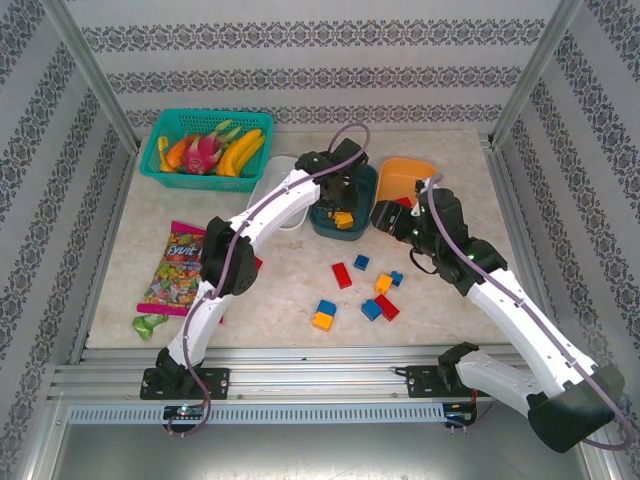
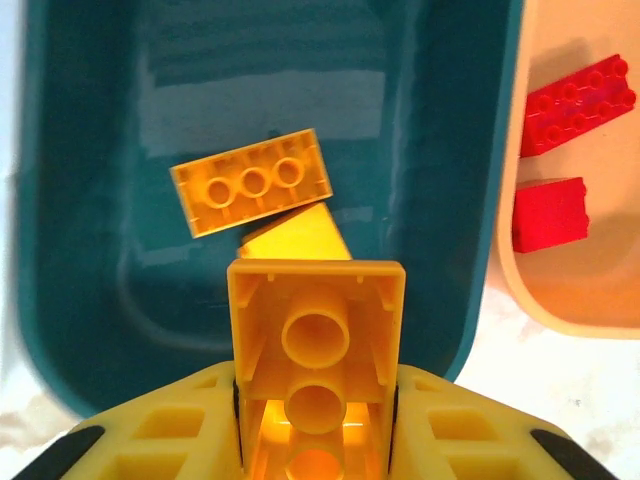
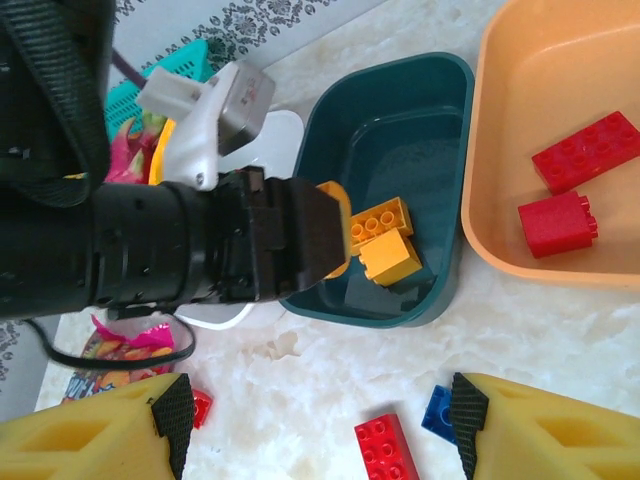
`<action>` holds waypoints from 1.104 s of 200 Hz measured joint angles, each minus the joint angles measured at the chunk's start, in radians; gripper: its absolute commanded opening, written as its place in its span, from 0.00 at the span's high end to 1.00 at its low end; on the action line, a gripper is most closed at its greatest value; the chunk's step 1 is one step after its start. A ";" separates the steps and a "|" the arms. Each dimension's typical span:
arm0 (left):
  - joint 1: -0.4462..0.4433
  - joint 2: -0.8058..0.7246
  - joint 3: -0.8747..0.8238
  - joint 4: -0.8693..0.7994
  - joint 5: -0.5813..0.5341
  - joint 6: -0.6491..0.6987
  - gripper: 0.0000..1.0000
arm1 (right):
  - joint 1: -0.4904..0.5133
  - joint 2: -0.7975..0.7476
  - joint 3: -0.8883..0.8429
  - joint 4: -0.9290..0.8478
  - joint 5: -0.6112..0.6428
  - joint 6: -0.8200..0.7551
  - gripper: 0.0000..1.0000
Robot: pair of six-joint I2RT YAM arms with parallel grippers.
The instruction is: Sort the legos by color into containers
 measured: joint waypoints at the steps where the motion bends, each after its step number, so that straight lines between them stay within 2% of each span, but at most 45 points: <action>1: 0.000 0.001 0.000 0.001 0.002 0.000 0.66 | -0.001 -0.001 -0.001 0.000 -0.001 0.001 0.30; 42: 0.020 0.083 0.034 0.124 0.095 0.014 0.65 | -0.035 -0.053 -0.034 -0.012 -0.030 0.027 0.29; 104: 0.041 0.192 0.088 0.175 0.181 0.003 0.62 | -0.056 -0.101 -0.046 -0.045 -0.051 0.035 0.29; 116: 0.042 0.201 0.089 0.175 0.189 -0.004 0.58 | -0.056 -0.110 -0.052 -0.047 -0.051 0.037 0.29; 134: 0.042 0.210 0.090 0.175 0.201 -0.011 0.42 | -0.056 -0.116 -0.061 -0.053 -0.051 0.039 0.29; 151: 0.044 0.209 0.100 0.175 0.209 -0.013 0.34 | -0.056 -0.116 -0.064 -0.056 -0.052 0.045 0.29; 196: 0.048 0.198 0.103 0.175 0.208 -0.013 0.27 | -0.056 -0.110 -0.064 -0.057 -0.055 0.048 0.30; 221: 0.048 0.135 0.095 0.159 0.169 -0.026 0.26 | -0.044 -0.090 -0.064 -0.056 -0.054 0.021 0.30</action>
